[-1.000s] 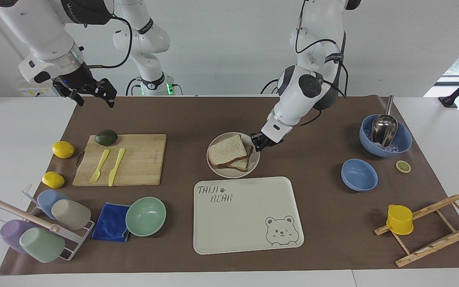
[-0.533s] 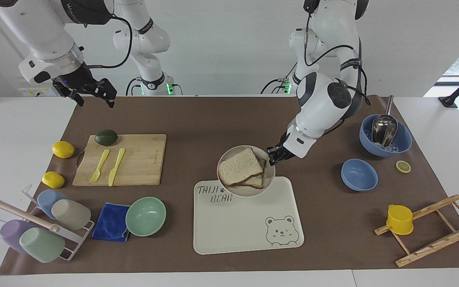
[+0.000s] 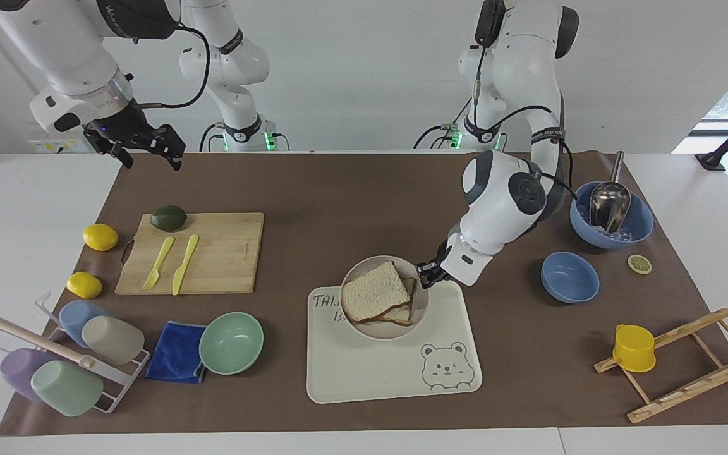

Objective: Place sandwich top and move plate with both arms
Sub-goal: 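Slide the plate with the left gripper onto the cream tray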

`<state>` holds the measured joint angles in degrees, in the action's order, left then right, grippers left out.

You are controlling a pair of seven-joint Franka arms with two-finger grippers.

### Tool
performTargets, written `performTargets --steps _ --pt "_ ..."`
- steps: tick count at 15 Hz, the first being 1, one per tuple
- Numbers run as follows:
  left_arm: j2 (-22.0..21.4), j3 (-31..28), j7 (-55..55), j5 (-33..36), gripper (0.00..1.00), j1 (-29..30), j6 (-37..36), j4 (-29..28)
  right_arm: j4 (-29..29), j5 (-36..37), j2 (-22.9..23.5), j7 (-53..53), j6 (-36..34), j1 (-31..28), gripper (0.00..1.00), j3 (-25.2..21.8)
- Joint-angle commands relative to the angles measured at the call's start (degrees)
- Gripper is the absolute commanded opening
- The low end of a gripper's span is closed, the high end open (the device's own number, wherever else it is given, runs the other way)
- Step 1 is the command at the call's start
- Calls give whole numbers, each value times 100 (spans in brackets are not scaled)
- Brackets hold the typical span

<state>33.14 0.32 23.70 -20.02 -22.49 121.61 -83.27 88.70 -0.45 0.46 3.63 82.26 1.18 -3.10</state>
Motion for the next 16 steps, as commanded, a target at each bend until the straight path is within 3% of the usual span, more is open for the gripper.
performTargets --steps 1,10,16 --pt "25 -5 56 -11 0 17 248 -23 78 45 -47 -91 26 -30 100 12" --pt "-45 -5 56 24 0 8 969 -663 78 45 -47 -90 26 -30 100 12" --pt "-54 3 56 16 0 35 1013 -709 78 45 -47 -82 26 -30 100 12"
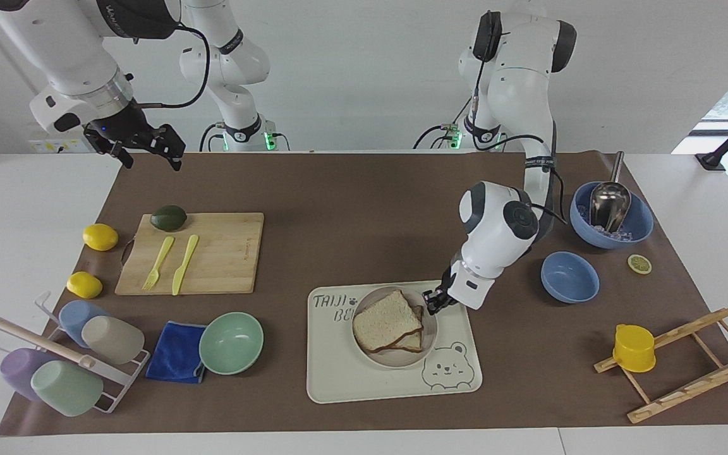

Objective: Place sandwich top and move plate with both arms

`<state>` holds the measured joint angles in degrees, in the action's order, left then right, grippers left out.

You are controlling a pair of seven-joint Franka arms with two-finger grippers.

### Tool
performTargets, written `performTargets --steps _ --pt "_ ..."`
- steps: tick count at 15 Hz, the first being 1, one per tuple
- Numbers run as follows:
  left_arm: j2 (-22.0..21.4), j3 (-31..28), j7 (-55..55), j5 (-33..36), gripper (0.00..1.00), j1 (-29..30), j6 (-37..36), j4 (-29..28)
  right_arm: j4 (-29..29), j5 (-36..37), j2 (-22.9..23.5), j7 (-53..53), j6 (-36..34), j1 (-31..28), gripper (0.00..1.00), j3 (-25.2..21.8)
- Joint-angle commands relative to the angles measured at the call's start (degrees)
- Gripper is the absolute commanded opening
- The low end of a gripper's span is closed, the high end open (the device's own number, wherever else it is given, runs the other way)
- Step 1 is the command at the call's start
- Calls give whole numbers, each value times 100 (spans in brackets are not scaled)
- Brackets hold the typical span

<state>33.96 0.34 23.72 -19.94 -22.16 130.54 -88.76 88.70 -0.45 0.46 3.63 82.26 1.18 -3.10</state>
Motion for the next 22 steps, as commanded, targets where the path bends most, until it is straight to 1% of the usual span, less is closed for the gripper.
performTargets --steps 1,8,9,10,11,12,13,16,22 --pt "-135 1 54 8 0 1 120 -159 78 45 -46 -90 26 -30 100 12" --pt "-135 -8 45 8 0 37 77 -89 78 45 -55 -82 26 -30 100 12" --pt "-135 -8 45 8 5 37 42 -54 78 45 -47 -90 26 -30 100 12" --pt "-135 -17 54 16 37 37 -37 -19 78 45 -55 -90 26 -30 100 12" --pt "-144 -17 54 25 83 28 -177 25 78 45 -55 -82 26 -30 100 12" --pt "-135 -78 54 43 93 19 -344 95 78 45 -55 -90 26 -30 100 12" --pt "-135 -122 54 69 100 19 -519 174 78 45 -55 -90 26 -30 100 12" --pt "-205 -148 45 261 100 106 -785 237 78 45 -55 -90 26 -30 100 12" --pt "-1022 -193 -7 613 100 651 -1750 210 78 45 -55 -90 26 -30 100 12"
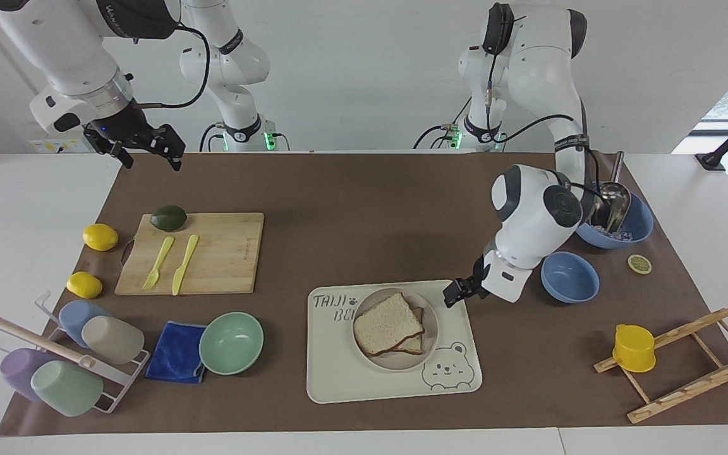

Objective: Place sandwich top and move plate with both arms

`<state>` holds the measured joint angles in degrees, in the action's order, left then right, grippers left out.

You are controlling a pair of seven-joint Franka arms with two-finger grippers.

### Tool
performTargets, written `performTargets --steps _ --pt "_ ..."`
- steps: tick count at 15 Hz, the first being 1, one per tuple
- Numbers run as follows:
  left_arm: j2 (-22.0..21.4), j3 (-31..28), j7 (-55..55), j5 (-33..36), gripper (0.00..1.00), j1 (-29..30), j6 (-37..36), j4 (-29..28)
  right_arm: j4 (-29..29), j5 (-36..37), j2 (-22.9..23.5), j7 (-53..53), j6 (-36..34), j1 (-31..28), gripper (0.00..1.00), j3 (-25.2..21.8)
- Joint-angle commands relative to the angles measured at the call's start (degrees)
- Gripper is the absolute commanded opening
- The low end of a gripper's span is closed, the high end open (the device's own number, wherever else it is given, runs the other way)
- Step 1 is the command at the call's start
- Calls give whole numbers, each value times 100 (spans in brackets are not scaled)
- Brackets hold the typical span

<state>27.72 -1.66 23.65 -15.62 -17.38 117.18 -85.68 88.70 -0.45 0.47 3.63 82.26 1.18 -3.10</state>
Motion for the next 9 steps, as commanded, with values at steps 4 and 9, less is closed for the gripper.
performTargets --steps 4,9 --pt "-925 8 -9 593 100 471 -1046 -81 78 45 -55 -90 26 -30 100 12" --pt "-1715 8 -385 1280 100 612 -1977 -98 78 45 -55 -90 26 -30 100 12"
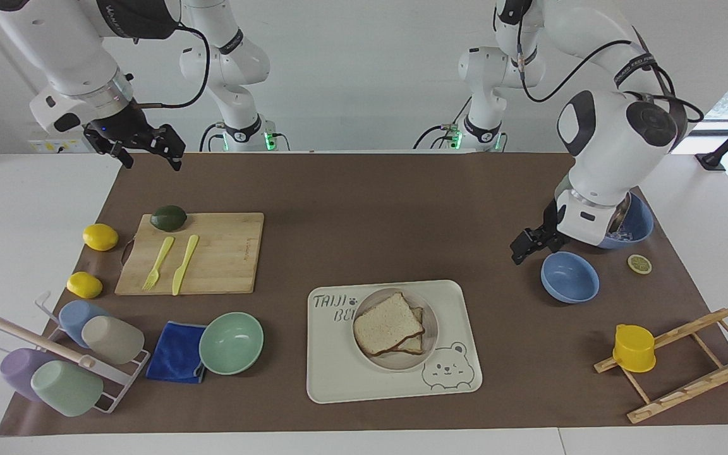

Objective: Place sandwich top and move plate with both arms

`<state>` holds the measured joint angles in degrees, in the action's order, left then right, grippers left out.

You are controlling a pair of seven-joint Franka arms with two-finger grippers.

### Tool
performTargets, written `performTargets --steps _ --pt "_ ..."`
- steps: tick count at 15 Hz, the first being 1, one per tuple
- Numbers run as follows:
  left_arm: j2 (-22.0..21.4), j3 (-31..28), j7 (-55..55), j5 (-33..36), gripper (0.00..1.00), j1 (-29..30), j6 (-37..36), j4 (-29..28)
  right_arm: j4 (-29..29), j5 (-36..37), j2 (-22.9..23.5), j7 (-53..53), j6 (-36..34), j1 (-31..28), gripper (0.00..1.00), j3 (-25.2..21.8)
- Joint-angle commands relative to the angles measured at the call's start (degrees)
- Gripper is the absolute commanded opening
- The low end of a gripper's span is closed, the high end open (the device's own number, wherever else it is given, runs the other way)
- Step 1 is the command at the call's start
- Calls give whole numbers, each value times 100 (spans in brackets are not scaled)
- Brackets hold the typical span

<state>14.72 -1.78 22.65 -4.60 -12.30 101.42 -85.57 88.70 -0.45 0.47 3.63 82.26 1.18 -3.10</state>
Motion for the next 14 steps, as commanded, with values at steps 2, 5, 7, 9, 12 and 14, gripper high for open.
performTargets --steps 2,5,7,9,12,14 --pt "-785 20 -708 178 100 359 -867 -118 78 45 -47 -82 26 -30 100 12" --pt "-1155 2 -1166 196 100 509 -1404 -144 78 45 -55 -90 26 -30 100 12" --pt "-1427 11 -1193 467 100 501 -1650 -231 78 45 -55 -90 26 -30 100 12" --pt "-1778 11 -1219 495 100 492 -1905 -468 78 45 -55 -90 26 -30 100 12" --pt "-2236 29 -1439 486 100 457 -1915 -996 78 45 -55 -82 26 -30 100 12" --pt "-2220 20 -1395 486 100 439 -1714 -1093 78 45 -55 -90 26 -30 100 12"
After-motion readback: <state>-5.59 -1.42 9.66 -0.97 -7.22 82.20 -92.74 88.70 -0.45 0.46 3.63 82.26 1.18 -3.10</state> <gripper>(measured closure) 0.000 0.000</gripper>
